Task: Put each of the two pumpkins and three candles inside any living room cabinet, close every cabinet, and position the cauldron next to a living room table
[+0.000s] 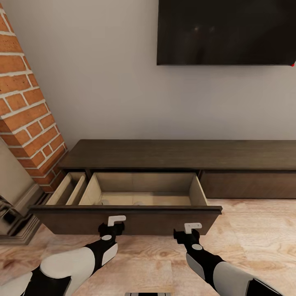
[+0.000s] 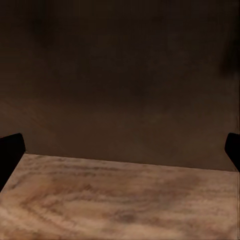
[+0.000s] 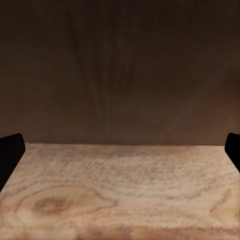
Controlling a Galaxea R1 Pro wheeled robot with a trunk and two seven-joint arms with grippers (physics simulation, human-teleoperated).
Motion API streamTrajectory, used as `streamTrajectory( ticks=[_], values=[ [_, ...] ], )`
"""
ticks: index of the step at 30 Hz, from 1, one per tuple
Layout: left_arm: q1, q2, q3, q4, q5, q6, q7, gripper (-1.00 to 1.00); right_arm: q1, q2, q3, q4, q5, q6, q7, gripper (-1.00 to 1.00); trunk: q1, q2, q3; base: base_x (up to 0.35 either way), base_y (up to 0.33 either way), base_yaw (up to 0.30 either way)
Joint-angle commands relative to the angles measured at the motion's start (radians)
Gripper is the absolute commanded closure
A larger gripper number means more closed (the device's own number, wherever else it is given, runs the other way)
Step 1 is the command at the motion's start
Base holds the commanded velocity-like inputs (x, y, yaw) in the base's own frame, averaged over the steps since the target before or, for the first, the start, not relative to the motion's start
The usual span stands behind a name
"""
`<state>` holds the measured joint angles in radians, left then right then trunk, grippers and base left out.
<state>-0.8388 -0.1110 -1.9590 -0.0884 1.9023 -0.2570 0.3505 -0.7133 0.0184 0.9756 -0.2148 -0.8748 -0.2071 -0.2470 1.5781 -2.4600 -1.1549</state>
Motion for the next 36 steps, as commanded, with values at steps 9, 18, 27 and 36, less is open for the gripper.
streamTrajectory(
  ticks=[9, 18, 27, 36],
  values=[
    [0.001, 0.004, 0.0, -0.004, -0.005, -0.084, -0.099, -1.0, 0.0, -0.001, 0.0, 0.0, 0.0, 0.0, 0.0, -1.0, 0.0, 0.0, 0.0, 0.004, 0.0, 0.0],
    [0.0, 0.005, 0.0, -0.004, -0.005, -0.091, -0.104, -1.0, 0.0, -0.003, 0.001, 0.0, 0.0, 0.0, 0.0, -1.0, 0.0, 0.0, 0.0, 0.228, 0.0, 0.0],
    [0.0, 0.005, 0.0, -0.004, -0.005, -0.091, -0.104, -1.0, 0.0, -0.005, 0.003, 0.0, 0.001, -0.001, 0.0, -1.0, 0.0, 0.0, 0.0, 0.24, 0.0, 0.0],
    [0.0, 0.005, 0.0, -0.005, -0.005, -0.091, -0.104, -1.0, -0.003, -0.007, 0.002, -0.005, 0.003, -0.002, 0.0, -1.0, 0.0, 0.0, 0.0, 0.188, 0.0, 0.0]
  ],
)
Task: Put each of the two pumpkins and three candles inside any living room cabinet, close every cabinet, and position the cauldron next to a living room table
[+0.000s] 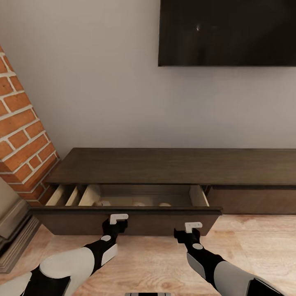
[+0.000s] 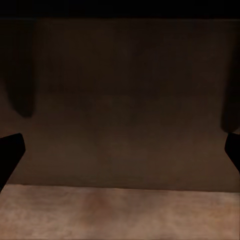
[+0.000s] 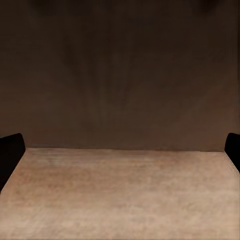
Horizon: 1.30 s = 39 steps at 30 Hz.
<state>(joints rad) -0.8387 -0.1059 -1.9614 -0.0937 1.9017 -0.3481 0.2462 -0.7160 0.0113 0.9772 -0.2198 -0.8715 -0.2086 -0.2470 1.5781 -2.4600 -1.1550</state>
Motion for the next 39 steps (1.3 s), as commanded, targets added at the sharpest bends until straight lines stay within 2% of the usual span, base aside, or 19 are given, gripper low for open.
streamTrajectory(
  ticks=[1, 39],
  values=[
    [0.0, 0.0, 0.002, 0.0, -0.004, 0.0, 0.0, -1.0, 0.0, -0.001, 0.0, -0.001, 0.0, 0.0, 0.0, -1.0, 0.0, 0.0, 0.0, 0.163, 0.0, 0.0],
    [0.0, 0.0, 0.002, 0.001, -0.004, 0.0, 0.0, -1.0, 0.0, -0.004, -0.002, -0.005, 0.0, 0.0, 0.0, -1.0, 0.0, 0.0, 0.0, 0.145, 0.0, 0.0]
  ],
)
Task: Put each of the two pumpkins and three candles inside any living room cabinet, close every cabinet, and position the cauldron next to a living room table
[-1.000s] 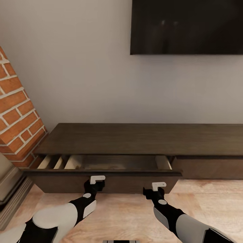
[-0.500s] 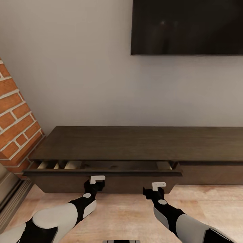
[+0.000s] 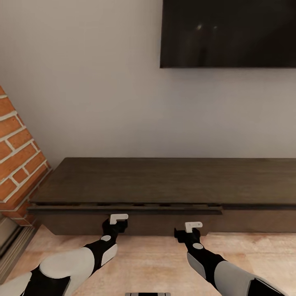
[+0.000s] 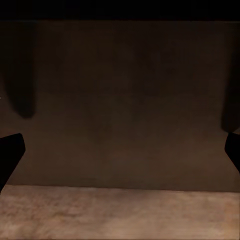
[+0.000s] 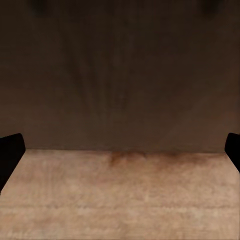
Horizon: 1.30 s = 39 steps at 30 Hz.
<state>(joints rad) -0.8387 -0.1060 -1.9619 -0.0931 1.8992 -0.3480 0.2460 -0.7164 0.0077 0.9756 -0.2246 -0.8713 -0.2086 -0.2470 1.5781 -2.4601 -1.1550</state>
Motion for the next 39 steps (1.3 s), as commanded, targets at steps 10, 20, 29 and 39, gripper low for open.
streamTrajectory(
  ticks=[10, 20, 29, 39],
  values=[
    [0.001, 0.0, 0.003, 0.001, -0.002, 0.0, 0.001, -1.0, 0.0, 0.0, 0.0, 0.001, 0.0, 0.0, 0.0, -1.0, 0.0, 0.0, 0.0, 0.137, 0.0, 0.0],
    [0.0, 0.0, 0.003, 0.0, -0.002, -0.001, 0.001, -1.0, 0.0, 0.001, 0.0, -0.001, -0.001, 0.0, 0.0, -1.0, 0.0, 0.0, 0.0, -0.09, 0.0, 0.0],
    [0.0, 0.0, 0.003, 0.0, -0.002, -0.001, 0.001, -1.0, 0.0, 0.001, 0.0, -0.001, -0.001, -0.004, 0.0, -1.0, 0.0, 0.0, 0.0, -0.328, 0.0, 0.0],
    [0.001, 0.0, 0.003, 0.0, -0.002, -0.001, 0.001, -1.0, 0.0, 0.002, 0.002, 0.005, -0.001, -0.056, 0.0, -1.0, 0.0, 0.0, 0.0, -0.324, 0.0, 0.0]
  ],
)
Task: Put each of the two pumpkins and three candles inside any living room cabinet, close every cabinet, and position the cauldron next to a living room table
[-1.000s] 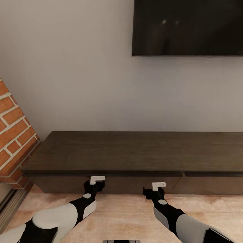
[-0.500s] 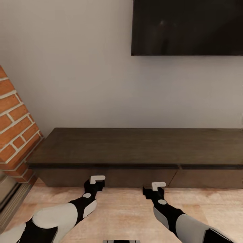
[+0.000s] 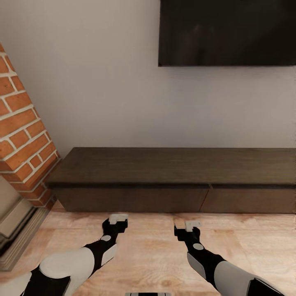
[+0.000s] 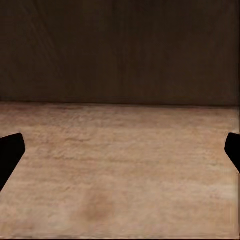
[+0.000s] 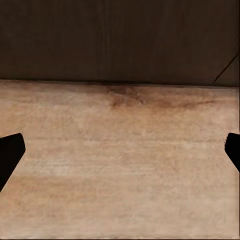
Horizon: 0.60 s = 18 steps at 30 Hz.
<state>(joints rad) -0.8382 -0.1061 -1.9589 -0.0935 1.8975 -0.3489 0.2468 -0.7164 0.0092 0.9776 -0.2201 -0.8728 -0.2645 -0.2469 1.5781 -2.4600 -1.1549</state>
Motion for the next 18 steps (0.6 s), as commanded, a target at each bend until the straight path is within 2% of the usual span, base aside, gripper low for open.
streamTrajectory(
  ticks=[1, 5, 9, 13, 18],
  values=[
    [0.0, 0.0, 0.0, 0.0, 0.0, 0.0, 0.0, -1.0, 0.0, 0.0, 0.0, 0.0, 0.0, 0.0, 0.0, -1.0, 0.0, 0.0, 0.0, -0.26, 0.0, 0.0],
    [0.001, 0.003, 0.0, -0.015, 0.001, 0.001, -0.001, -1.0, 0.0, -0.002, 0.0, 0.001, 0.0, -0.001, 0.0, -1.0, 0.0, 0.0, 0.0, -0.145, 0.0, 0.0],
    [0.023, 0.013, -0.001, -0.075, 0.003, 0.001, -0.001, -1.0, 0.0, -0.003, -0.001, 0.004, -0.001, 0.002, 0.0, -1.0, 0.0, 0.0, 0.0, -0.034, 0.0, 0.0],
    [0.087, 0.016, -0.001, -0.093, 0.003, 0.004, -0.001, -1.0, 0.008, -0.001, -0.002, 0.027, -0.007, 0.008, 0.004, -1.0, 0.0, 0.0, 0.0, -0.005, 0.0, 0.0],
    [0.206, 0.017, -0.001, -0.096, 0.003, 0.005, -0.001, -1.0, 0.073, 0.008, -0.001, 0.156, -0.008, 0.009, 0.012, -1.0, 0.0, 0.0, 0.0, 0.0, 0.0, 0.0]
  ],
)
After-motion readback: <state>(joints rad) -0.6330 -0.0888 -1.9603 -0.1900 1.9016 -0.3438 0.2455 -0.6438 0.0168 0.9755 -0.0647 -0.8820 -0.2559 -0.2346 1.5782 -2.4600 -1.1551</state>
